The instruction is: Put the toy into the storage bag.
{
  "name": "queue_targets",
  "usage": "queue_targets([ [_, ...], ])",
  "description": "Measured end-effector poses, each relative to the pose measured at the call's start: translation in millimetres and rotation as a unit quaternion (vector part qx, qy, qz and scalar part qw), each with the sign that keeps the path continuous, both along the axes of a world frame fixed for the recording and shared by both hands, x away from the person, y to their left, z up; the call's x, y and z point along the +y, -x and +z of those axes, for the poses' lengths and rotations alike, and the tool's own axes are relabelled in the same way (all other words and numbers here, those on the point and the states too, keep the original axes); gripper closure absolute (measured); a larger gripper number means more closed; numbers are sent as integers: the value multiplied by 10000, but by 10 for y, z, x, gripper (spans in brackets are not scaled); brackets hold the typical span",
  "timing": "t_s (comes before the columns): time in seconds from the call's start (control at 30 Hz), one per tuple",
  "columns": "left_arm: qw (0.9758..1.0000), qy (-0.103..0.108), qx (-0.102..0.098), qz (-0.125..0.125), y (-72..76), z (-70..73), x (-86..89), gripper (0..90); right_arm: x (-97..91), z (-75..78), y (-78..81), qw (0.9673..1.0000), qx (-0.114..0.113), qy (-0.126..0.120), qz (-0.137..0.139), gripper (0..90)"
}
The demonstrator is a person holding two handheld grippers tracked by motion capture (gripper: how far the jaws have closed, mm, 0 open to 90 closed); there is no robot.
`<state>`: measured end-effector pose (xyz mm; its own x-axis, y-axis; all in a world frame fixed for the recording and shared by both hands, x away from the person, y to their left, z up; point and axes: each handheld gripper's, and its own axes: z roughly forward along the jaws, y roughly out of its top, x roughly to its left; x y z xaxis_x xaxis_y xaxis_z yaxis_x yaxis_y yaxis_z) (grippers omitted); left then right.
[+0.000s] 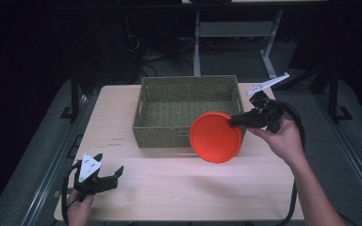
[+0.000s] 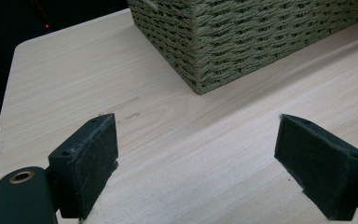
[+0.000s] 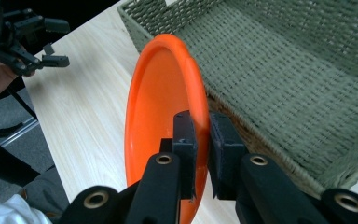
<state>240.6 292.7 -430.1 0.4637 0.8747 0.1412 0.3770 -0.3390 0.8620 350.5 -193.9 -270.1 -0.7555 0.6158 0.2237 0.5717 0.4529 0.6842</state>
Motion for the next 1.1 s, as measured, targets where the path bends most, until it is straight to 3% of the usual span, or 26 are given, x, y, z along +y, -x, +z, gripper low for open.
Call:
queue_targets([
  [0.7, 10000, -7, 5, -5, 4, 3, 1, 128, 80, 344, -351, 9995, -97, -131, -268, 819],
  [1.1, 10000, 33, -3, 10, 1, 0, 7, 128, 124, 397, -599, 9989, -18, -158, -447, 818],
])
